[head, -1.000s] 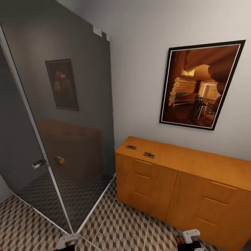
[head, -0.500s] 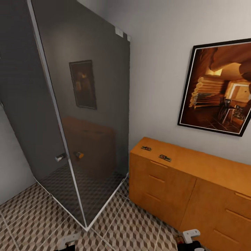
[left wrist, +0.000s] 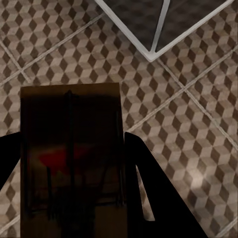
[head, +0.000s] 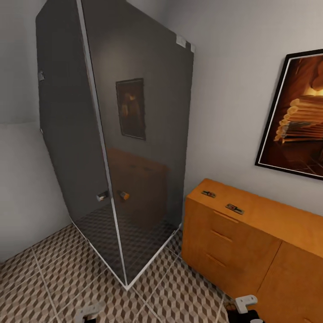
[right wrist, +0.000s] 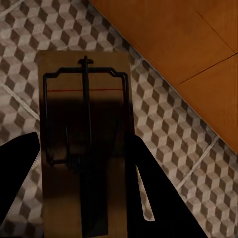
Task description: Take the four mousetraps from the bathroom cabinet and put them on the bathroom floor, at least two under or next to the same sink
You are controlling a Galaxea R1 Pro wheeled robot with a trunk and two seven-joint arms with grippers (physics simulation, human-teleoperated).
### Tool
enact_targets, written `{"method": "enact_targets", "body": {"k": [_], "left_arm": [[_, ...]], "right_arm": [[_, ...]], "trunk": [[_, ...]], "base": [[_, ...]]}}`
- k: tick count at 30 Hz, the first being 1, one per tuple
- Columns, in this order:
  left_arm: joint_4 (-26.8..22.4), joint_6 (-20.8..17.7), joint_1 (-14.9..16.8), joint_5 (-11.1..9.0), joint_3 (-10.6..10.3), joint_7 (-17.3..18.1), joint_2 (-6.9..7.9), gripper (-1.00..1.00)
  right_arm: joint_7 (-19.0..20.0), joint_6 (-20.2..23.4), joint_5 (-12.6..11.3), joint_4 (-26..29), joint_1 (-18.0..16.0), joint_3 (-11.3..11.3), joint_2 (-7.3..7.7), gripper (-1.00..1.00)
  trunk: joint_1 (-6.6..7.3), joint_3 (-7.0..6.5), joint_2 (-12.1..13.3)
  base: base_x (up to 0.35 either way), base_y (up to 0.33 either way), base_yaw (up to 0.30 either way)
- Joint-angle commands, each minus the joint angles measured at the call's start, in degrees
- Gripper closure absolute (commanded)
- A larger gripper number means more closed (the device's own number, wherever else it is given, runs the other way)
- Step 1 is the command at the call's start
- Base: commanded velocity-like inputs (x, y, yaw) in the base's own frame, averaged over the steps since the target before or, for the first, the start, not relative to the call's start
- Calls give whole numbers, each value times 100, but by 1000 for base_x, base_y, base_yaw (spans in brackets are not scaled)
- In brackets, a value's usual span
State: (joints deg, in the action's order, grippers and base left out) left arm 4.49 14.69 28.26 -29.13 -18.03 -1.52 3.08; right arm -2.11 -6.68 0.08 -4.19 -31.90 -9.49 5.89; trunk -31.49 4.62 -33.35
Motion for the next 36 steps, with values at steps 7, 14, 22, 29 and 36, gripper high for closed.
{"method": "enact_targets", "body": {"k": [7,14,22,29,36], "left_arm": [[-9,6,-4,16,1,-15,-18,100],[-9,0,-4,25,1,-3,-23,100],[-9,-1,-4,43,-13,-46,-31,100],[-9,-1,-4,56,-17,-43,-35,100],[-9,-9,-4,56,-17,-42,-35,100]], "right_arm": [[0,-4,1,2,0,0,0,100],[0,-4,1,2,0,0,0,100],[1,-1,1,3,0,0,0,100],[0,-1,1,-1,0,0,0,100],[0,0,1,2,0,0,0,100]], "trunk": [[0,0,0],[0,0,0],[0,0,0],[0,0,0],[0,0,0]], "base": [[0,0,297],[0,0,296],[0,0,296],[0,0,296],[0,0,297]]}}
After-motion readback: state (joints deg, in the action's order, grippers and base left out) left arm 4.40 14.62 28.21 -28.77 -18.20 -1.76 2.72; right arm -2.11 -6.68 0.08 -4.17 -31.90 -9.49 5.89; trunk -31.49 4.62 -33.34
